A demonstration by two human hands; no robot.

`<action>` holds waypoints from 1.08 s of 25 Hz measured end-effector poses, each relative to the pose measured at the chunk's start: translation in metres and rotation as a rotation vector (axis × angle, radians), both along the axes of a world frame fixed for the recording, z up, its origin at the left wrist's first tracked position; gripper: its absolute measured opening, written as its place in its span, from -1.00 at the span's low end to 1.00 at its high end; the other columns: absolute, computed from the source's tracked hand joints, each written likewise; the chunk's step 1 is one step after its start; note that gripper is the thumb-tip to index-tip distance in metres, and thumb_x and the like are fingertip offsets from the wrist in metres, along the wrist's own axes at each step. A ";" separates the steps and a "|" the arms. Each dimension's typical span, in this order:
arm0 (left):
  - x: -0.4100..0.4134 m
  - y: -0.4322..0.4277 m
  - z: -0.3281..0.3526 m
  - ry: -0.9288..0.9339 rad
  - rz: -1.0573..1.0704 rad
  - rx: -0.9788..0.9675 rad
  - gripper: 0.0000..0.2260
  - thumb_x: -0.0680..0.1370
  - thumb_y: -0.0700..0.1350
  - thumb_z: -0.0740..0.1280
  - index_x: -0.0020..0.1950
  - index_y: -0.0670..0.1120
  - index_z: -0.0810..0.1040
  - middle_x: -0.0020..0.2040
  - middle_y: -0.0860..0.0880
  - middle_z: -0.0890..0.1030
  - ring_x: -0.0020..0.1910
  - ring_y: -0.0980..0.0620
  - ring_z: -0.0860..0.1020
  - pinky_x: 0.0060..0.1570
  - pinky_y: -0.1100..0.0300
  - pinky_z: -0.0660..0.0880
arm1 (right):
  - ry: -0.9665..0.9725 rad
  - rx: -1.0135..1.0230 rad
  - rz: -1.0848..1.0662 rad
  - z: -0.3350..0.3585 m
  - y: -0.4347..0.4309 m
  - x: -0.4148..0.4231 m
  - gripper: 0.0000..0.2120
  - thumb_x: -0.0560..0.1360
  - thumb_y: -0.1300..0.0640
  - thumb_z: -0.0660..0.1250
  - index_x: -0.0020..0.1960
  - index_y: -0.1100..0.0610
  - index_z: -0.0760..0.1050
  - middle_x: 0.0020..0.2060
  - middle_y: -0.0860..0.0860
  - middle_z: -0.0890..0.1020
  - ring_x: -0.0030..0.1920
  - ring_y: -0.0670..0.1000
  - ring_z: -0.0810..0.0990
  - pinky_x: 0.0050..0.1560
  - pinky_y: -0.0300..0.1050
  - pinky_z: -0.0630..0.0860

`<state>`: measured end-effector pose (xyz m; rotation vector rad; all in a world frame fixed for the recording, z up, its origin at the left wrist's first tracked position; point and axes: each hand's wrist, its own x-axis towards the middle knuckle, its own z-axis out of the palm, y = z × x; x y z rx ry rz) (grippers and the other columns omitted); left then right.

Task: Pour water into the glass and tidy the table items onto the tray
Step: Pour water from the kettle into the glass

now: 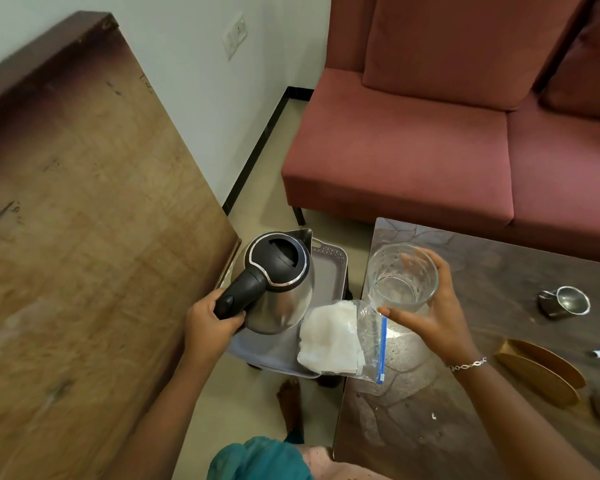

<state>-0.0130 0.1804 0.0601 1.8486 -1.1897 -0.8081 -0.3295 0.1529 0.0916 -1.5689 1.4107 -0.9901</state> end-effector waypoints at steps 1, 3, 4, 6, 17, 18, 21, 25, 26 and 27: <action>-0.002 0.000 0.015 0.012 -0.002 -0.048 -0.76 0.21 -0.26 0.36 -0.27 0.06 0.55 -0.35 -0.12 0.59 -0.31 -0.03 0.52 -0.28 0.11 0.48 | -0.006 -0.003 -0.004 0.001 0.002 -0.002 -0.10 0.14 -0.04 0.58 0.33 -0.02 0.16 0.23 -0.08 0.41 0.19 -0.14 0.43 0.12 -0.36 0.37; -0.006 -0.001 0.044 0.013 -0.026 -0.126 -0.69 0.18 -0.26 0.33 -0.33 0.17 0.57 -0.43 0.07 0.58 -0.38 0.17 0.51 -0.36 0.27 0.46 | -0.014 -0.013 -0.007 0.004 0.004 -0.006 -0.09 0.12 -0.04 0.58 0.33 -0.02 0.16 0.21 -0.15 0.41 0.19 -0.14 0.42 0.15 -0.27 0.39; -0.008 -0.002 0.057 0.005 -0.047 -0.152 -0.66 0.18 -0.29 0.34 -0.34 0.19 0.57 -0.42 0.13 0.60 -0.41 0.23 0.50 -0.38 0.37 0.44 | -0.016 -0.020 -0.005 0.005 0.005 -0.007 -0.09 0.12 -0.04 0.58 0.33 -0.03 0.17 0.19 -0.21 0.40 0.19 -0.16 0.42 0.14 -0.26 0.40; -0.012 -0.005 0.084 -0.036 -0.091 -0.208 -0.61 0.19 -0.35 0.38 -0.35 0.19 0.57 -0.38 0.20 0.61 -0.40 0.28 0.52 -0.39 0.48 0.42 | -0.021 -0.034 -0.001 0.007 0.006 -0.010 -0.12 0.12 -0.05 0.55 0.31 -0.08 0.16 0.18 -0.27 0.37 0.18 -0.18 0.43 0.13 -0.28 0.39; -0.064 -0.021 0.181 -0.326 -0.381 -0.487 -0.71 0.23 -0.30 0.32 -0.34 0.13 0.53 -0.35 0.40 0.55 -0.36 0.38 0.50 -0.39 0.56 0.33 | 0.031 -0.071 0.003 0.009 0.010 -0.032 -0.18 0.11 -0.15 0.51 0.22 -0.35 0.13 0.15 -0.36 0.36 0.15 -0.41 0.38 0.04 -0.62 0.32; -0.068 -0.024 0.184 -0.345 -0.400 -0.488 -0.77 0.24 -0.29 0.32 -0.30 0.06 0.54 -0.34 0.39 0.55 -0.36 0.37 0.50 -0.39 0.54 0.32 | 0.035 -0.073 0.001 0.007 0.012 -0.035 -0.18 0.11 -0.16 0.51 0.22 -0.35 0.13 0.15 -0.37 0.36 0.15 -0.42 0.38 0.05 -0.63 0.31; -0.080 -0.031 0.197 -0.432 -0.476 -0.510 -0.78 0.25 -0.27 0.34 -0.24 0.03 0.57 -0.42 0.25 0.54 -0.34 0.33 0.50 -0.37 0.53 0.33 | 0.051 -0.079 0.005 0.005 0.017 -0.040 -0.19 0.12 -0.16 0.51 0.22 -0.35 0.12 0.15 -0.37 0.36 0.14 -0.40 0.39 0.05 -0.62 0.31; -0.100 -0.037 0.218 -0.579 -0.615 -0.572 -0.87 0.27 -0.28 0.32 -0.23 -0.22 0.61 -0.40 -0.07 0.57 -0.40 0.08 0.49 -0.41 0.31 0.41 | 0.072 -0.075 -0.001 -0.002 0.022 -0.049 -0.14 0.16 0.00 0.59 0.21 -0.33 0.10 0.15 -0.35 0.33 0.15 -0.19 0.43 0.07 -0.53 0.31; -0.105 -0.038 0.223 -0.615 -0.649 -0.576 -0.88 0.27 -0.27 0.32 -0.24 -0.23 0.61 -0.41 -0.11 0.58 -0.42 0.00 0.51 -0.41 0.16 0.43 | 0.074 -0.072 -0.003 -0.003 0.024 -0.051 -0.14 0.16 0.02 0.59 0.21 -0.34 0.10 0.16 -0.37 0.32 0.16 -0.16 0.43 0.07 -0.55 0.30; -0.110 -0.039 0.227 -0.651 -0.682 -0.579 -0.89 0.28 -0.27 0.32 -0.25 -0.23 0.61 -0.42 -0.13 0.57 -0.44 -0.08 0.51 -0.43 0.05 0.43 | 0.074 -0.067 -0.006 -0.005 0.025 -0.053 -0.14 0.16 0.03 0.60 0.21 -0.34 0.10 0.17 -0.38 0.30 0.17 -0.15 0.42 0.07 -0.55 0.29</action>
